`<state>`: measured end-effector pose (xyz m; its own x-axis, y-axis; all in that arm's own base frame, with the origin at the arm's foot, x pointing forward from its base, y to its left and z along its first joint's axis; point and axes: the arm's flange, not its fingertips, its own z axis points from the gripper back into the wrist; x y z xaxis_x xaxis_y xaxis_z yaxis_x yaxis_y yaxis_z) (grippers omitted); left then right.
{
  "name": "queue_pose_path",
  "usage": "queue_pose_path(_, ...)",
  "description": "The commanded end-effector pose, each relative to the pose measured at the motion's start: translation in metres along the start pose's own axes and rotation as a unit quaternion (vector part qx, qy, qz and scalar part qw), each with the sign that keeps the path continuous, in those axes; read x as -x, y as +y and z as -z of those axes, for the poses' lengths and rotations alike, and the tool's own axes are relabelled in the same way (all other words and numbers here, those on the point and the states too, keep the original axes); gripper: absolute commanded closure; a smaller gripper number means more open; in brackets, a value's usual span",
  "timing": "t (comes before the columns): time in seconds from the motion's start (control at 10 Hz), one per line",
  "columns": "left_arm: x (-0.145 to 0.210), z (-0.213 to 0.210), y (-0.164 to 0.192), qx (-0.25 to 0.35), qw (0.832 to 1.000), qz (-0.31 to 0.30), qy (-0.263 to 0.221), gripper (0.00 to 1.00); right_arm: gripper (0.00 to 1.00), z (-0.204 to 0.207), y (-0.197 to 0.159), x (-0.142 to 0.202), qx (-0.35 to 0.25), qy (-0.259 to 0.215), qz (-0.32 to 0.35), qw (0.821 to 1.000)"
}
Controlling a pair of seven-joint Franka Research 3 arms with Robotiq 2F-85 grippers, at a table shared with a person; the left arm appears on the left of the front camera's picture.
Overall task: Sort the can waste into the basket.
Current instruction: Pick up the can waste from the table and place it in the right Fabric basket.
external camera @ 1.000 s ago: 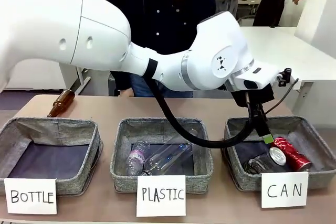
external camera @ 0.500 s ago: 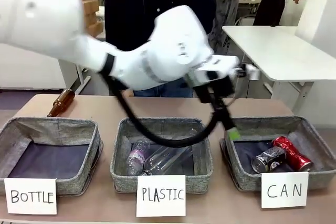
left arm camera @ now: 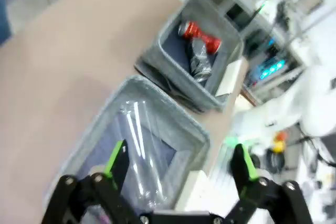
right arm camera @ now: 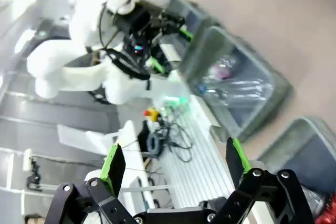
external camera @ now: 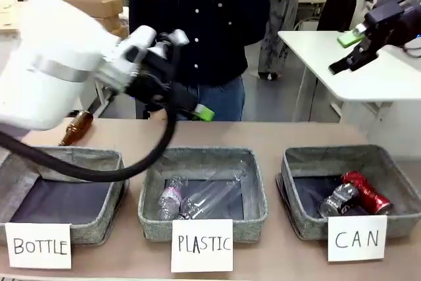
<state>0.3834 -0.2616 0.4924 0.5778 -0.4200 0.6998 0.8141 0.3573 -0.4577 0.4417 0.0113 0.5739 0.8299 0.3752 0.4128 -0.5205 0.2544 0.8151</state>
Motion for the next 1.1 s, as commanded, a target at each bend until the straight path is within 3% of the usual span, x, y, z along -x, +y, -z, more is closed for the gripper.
queue_pose_path(0.0, 0.038, -0.071, 0.007, 0.040, 0.996, -0.059, -0.058, 0.00, 0.00, 0.007, -0.002, 0.008, -0.073, -0.040, 0.031, 0.996)
queue_pose_path(0.1, 0.046, -0.101, 0.015, 0.058, 0.991, -0.105, -0.052, 0.00, 0.00, 0.008, 0.000, 0.005, -0.106, -0.083, 0.081, 0.988)
queue_pose_path(0.2, 0.058, -0.125, 0.022, 0.058, 0.987, -0.145, -0.029, 0.00, 0.00, 0.006, 0.000, -0.002, -0.083, -0.137, 0.113, 0.981)
queue_pose_path(0.3, 0.069, -0.149, 0.029, 0.092, 0.985, -0.142, -0.040, 0.00, 0.00, 0.008, 0.003, -0.005, -0.056, -0.147, 0.114, 0.981)
queue_pose_path(0.4, 0.081, -0.173, 0.038, 0.135, 0.981, -0.124, -0.066, 0.00, 0.00, 0.015, 0.005, -0.009, -0.019, -0.148, 0.119, 0.982)
queue_pose_path(0.5, 0.068, -0.137, 0.028, 0.071, 0.987, -0.131, -0.051, 0.00, 0.00, 0.000, -0.011, 0.000, -0.082, -0.103, 0.096, 0.987)
queue_pose_path(1.0, 0.068, -0.137, 0.028, 0.071, 0.987, -0.131, -0.051, 0.00, 0.00, 0.000, -0.011, 0.000, -0.082, -0.103, 0.096, 0.987)
